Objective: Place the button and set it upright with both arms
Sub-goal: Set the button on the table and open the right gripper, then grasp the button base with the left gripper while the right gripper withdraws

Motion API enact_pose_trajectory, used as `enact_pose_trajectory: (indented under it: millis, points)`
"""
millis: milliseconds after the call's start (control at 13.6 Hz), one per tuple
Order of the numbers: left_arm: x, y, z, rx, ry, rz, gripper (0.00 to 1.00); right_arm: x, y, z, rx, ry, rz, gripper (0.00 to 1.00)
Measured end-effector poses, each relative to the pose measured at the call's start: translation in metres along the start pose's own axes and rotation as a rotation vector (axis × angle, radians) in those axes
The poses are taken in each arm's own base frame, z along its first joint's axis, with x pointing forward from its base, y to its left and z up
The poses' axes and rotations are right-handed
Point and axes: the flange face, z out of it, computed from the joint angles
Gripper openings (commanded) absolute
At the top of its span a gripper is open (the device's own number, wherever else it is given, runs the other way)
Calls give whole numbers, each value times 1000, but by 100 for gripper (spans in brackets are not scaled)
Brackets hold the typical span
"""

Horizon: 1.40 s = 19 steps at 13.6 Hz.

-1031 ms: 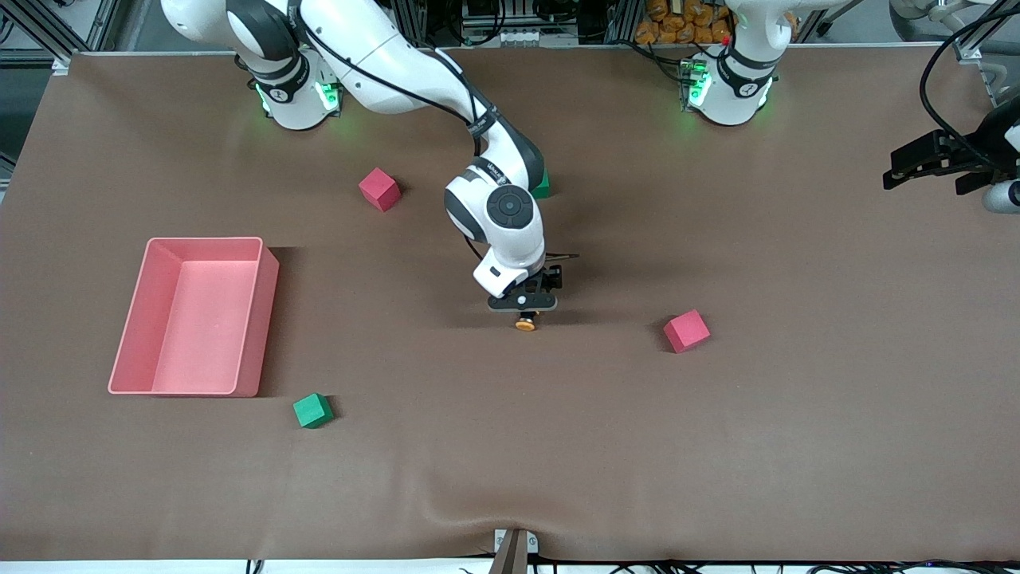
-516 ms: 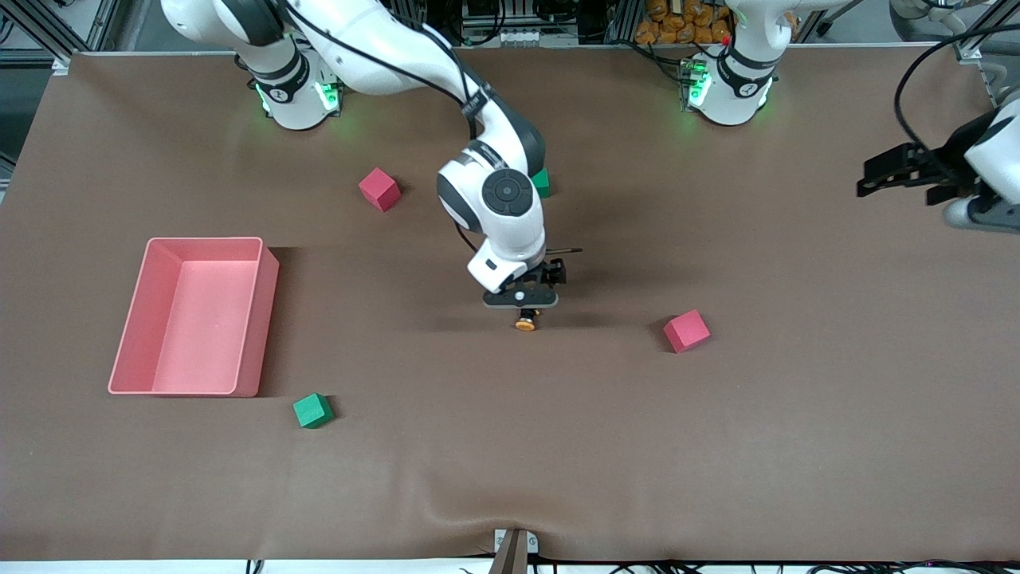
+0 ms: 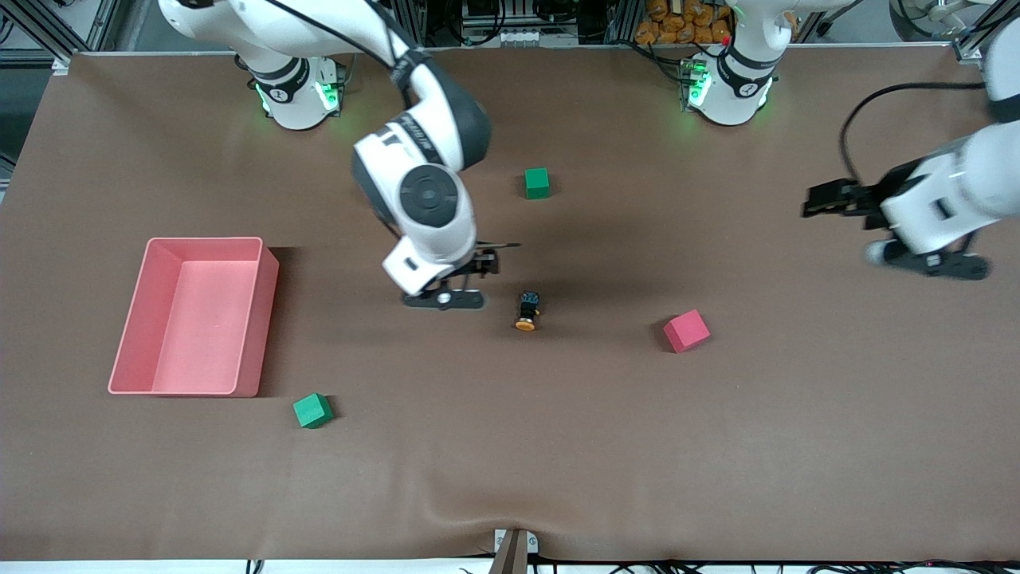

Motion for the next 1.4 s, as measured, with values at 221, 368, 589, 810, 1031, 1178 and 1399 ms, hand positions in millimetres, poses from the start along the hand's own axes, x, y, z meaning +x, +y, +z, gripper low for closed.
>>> enact_pose_trajectory:
  millis: [221, 368, 589, 810, 1031, 1178, 1399]
  points:
    - [33, 39, 34, 13, -37, 27, 100, 24, 60, -12, 6, -5, 60, 100]
    - [58, 57, 55, 17, -53, 33, 100, 45, 112, -23, 20, -3, 97, 100]
    - [84, 103, 88, 32, -39, 18, 100, 59, 190, -42, -11, 23, 78, 100]
    - [105, 141, 119, 39, -20, 51, 100, 52, 260, -59, -23, 25, 0, 100]
    - [116, 189, 154, 49, 4, 15, 100, 38, 326, -77, -41, 40, -30, 100]
    - [119, 220, 174, 52, 26, -11, 100, 25, 375, -93, -30, 53, -31, 100]
    - [127, 245, 198, 44, 62, -57, 100, 7, 422, -114, -17, 54, -21, 100]
